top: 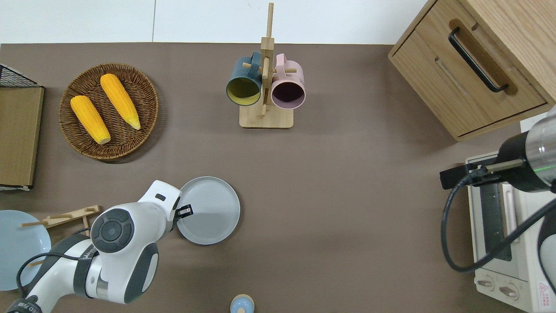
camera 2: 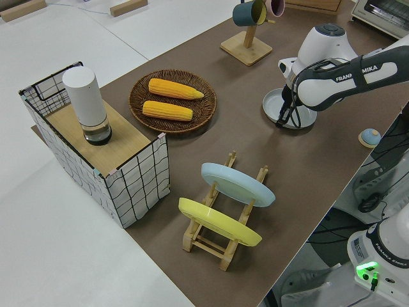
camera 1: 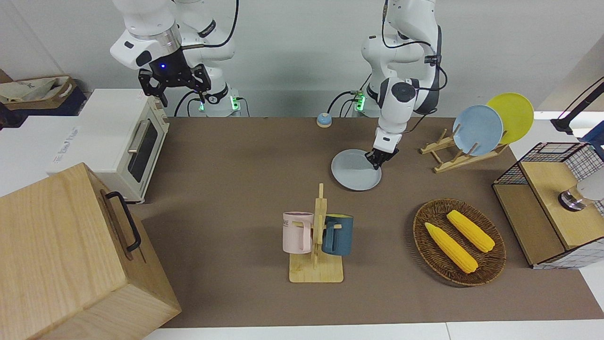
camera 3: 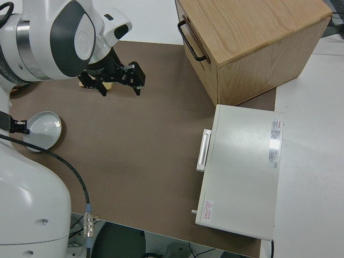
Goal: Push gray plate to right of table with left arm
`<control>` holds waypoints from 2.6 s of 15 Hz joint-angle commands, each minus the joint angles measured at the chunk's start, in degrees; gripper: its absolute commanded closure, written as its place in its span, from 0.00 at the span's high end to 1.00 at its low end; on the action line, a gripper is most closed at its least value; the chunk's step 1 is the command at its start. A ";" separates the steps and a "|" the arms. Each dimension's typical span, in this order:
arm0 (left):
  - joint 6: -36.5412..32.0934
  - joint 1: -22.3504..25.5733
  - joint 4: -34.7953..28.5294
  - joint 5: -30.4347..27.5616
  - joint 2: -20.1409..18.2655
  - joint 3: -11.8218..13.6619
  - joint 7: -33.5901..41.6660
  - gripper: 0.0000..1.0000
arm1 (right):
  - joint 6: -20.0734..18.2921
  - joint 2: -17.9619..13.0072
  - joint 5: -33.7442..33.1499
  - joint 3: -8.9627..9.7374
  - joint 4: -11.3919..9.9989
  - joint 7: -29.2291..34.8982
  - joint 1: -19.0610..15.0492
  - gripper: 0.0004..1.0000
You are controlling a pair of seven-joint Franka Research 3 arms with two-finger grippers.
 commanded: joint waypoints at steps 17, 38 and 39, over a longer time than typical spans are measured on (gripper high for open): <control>3.20 -4.10 2.96 2.04 5.62 -0.14 -11.78 0.00 | -0.89 -0.17 0.25 0.88 0.50 0.75 -1.13 0.98; -0.92 -27.84 15.61 9.24 14.41 -0.75 -52.92 0.00 | -0.89 -0.17 0.33 0.96 0.50 0.75 -1.13 0.98; -1.62 -28.19 16.31 9.24 14.41 -1.11 -54.15 0.00 | -0.89 -0.17 0.25 0.88 0.50 0.75 -1.13 0.98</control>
